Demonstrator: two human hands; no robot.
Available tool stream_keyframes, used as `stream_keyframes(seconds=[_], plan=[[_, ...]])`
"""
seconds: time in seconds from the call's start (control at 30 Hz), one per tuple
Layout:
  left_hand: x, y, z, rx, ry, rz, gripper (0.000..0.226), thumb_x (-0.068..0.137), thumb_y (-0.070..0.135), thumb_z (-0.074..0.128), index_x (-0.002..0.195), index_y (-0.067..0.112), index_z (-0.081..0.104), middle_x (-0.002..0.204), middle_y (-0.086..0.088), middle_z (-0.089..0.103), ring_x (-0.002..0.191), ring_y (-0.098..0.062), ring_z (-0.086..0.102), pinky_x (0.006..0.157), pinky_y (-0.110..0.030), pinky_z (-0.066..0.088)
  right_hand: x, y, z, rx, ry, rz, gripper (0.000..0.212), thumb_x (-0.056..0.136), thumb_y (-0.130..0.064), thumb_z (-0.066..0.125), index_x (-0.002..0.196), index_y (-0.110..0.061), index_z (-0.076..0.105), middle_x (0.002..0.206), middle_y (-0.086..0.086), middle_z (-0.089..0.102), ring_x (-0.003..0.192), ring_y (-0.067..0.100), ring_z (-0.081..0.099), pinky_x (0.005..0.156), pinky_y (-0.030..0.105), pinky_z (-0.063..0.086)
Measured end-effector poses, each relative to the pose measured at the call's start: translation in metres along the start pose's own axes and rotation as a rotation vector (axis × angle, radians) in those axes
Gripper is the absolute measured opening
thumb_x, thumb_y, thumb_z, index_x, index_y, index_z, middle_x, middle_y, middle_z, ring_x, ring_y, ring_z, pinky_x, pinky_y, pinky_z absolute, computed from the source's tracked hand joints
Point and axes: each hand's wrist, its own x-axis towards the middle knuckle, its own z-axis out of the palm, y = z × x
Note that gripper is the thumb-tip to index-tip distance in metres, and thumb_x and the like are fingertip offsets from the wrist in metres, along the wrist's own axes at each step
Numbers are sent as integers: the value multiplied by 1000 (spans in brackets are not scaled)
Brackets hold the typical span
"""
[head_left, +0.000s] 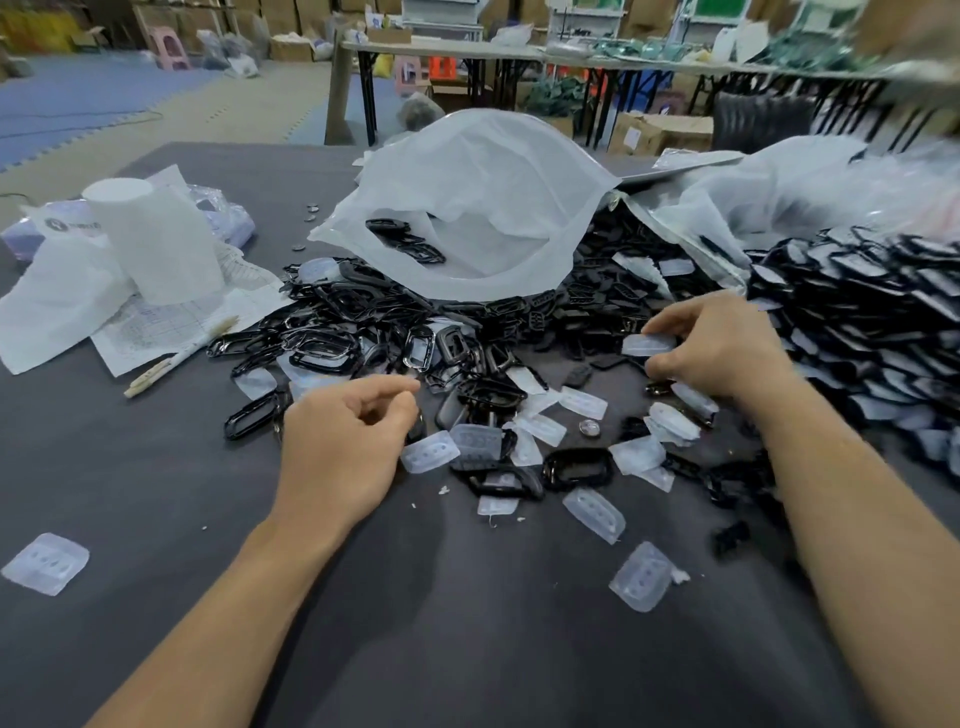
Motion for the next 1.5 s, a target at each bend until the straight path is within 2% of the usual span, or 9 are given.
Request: stream_keyframes(seconds=[0.2,0.33,0.47,0.67,0.87,0.97,1.07,1.3,1.5], plan=[[-5,4,3,165,35,78,18,86,23,76,91,39,82,68,44,63,78,16,63,69,4,38,19,40,-19,-31,16,141,45,66,-15,93,108,-21,79,118,4,76,107,20,68,97,32,52],[-3,-1,4,177,99,114,25,87,19,73,98,39,81,74,29,71,84,10,66,76,5,38,15,29,-7,25,64,23,47,72,-15,88,117,-25,78,114,0,76,106,14,67,91,20,43],[-2,-4,6,254,137,162,30,88,16,69,109,34,80,98,18,79,89,7,63,81,-6,39,9,-4,24,64,10,-85,25,85,-6,78,100,-26,82,102,-2,79,97,12,70,94,24,52],[2,-9,-5,490,127,214,36,83,1,69,109,22,82,105,-2,81,104,-9,53,104,-36,41,7,-33,62,-73,-138,-172,45,88,12,54,100,-20,83,107,3,78,103,22,71,97,36,58],[12,-13,-15,478,-40,46,40,85,25,71,124,35,75,97,20,76,89,1,62,107,-32,45,9,-36,58,-143,-108,-130,25,91,-4,69,91,-28,78,101,5,77,99,27,70,95,39,57],[16,-14,-19,438,-121,-19,53,80,37,75,132,45,66,93,31,69,89,16,59,96,-22,42,-2,-47,63,-32,-45,-75,22,91,-9,68,92,-30,76,101,4,76,100,28,70,94,42,57],[20,-19,-22,377,-166,-64,73,78,31,75,146,44,52,121,25,70,120,-5,63,103,-29,46,-19,-69,75,161,-2,-68,20,89,-12,70,91,-31,78,94,-1,77,94,22,71,92,40,59],[24,-29,-23,409,-149,-39,64,88,17,68,147,35,53,115,22,68,117,-14,59,96,-29,42,-60,-126,109,547,-94,-120,20,85,-7,72,77,-25,74,72,-7,76,70,11,74,71,27,58],[18,-23,-17,376,33,3,74,87,21,73,152,38,44,114,19,73,104,-8,62,93,-27,41,-85,-128,131,660,-47,-284,18,84,-9,75,93,-23,83,76,-12,75,71,4,69,73,18,55]])
